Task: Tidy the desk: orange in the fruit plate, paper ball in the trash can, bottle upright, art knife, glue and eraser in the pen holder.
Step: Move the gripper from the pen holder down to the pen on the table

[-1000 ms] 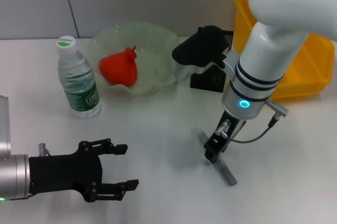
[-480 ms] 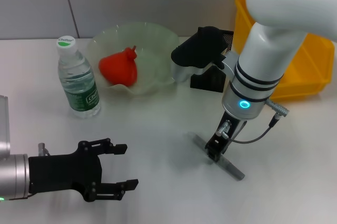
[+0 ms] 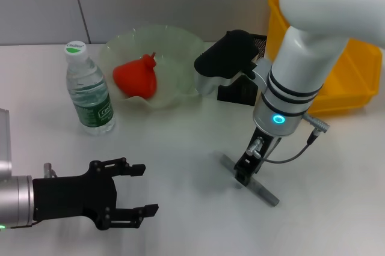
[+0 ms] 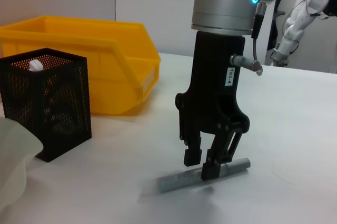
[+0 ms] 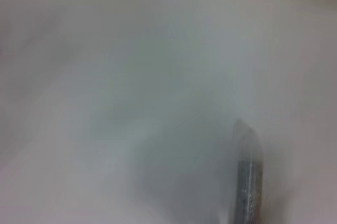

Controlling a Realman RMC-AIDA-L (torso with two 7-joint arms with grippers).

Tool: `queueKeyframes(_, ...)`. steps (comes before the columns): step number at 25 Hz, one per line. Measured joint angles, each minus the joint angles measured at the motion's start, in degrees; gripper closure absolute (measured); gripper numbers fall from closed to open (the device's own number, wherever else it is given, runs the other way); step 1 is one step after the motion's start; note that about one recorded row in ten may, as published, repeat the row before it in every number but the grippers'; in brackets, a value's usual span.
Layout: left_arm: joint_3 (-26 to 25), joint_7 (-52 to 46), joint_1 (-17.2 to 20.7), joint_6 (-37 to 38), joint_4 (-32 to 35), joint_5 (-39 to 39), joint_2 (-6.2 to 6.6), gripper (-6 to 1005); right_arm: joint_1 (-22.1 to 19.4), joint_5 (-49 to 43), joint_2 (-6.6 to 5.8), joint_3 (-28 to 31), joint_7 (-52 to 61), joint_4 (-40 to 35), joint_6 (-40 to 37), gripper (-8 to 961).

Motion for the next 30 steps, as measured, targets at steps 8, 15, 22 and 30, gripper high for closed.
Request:
queueKeyframes(8, 0.0, -0.29, 0.0, 0.0, 0.11, -0.01, -0.04, 171, -0.28, 0.01, 0.0, -0.44, -0.19, -0.26, -0.11, 656)
queueKeyframes(15, 0.0, -0.29, 0.0, 0.0, 0.1, -0.14, -0.04, 172, -0.32, 0.06, 0.0, -0.55, -0.34, -0.26, -0.25, 735)
queueKeyframes(22, 0.0, -0.29, -0.01, 0.0, 0.1, -0.18, -0.04, 172, -0.29, 0.1, 0.0, -0.54, -0.36, -0.03, -0.3, 769)
queueKeyframes(30, 0.0, -0.29, -0.15, -0.03, 0.1, -0.18, -0.04, 172, -0.15, 0.1, 0.0, -0.62, -0.35, 0.06, -0.36, 766)
